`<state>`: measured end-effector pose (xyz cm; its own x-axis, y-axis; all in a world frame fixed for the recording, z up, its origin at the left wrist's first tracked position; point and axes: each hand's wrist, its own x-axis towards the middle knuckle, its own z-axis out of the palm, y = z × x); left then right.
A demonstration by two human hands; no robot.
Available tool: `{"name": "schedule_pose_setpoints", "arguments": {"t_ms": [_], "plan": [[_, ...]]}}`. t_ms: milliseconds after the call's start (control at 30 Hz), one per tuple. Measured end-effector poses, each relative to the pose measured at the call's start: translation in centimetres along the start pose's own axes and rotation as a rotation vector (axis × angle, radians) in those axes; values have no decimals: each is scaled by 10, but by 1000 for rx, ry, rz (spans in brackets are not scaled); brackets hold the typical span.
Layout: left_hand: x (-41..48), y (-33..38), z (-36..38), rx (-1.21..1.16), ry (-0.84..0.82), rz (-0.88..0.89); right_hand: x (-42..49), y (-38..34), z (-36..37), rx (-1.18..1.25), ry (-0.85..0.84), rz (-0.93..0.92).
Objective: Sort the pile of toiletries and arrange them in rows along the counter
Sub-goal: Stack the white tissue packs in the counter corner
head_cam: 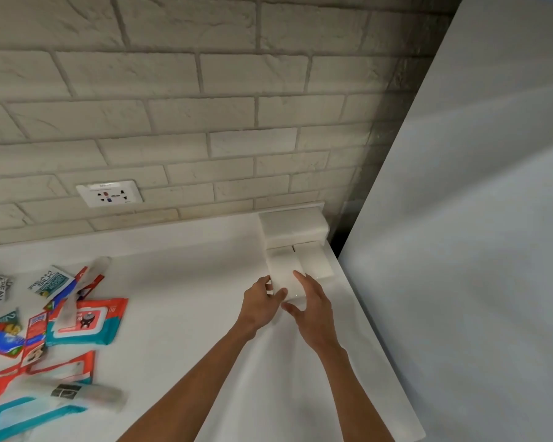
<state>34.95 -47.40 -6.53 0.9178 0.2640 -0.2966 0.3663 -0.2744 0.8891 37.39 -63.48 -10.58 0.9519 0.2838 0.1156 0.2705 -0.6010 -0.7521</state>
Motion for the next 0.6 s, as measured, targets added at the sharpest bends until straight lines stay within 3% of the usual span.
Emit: {"name": "schedule_pose_setpoints", "arguments": {"t_ms": [600], "plan": [[35, 12, -1, 72, 3, -21, 50, 12, 0, -112, -55, -35]]}}
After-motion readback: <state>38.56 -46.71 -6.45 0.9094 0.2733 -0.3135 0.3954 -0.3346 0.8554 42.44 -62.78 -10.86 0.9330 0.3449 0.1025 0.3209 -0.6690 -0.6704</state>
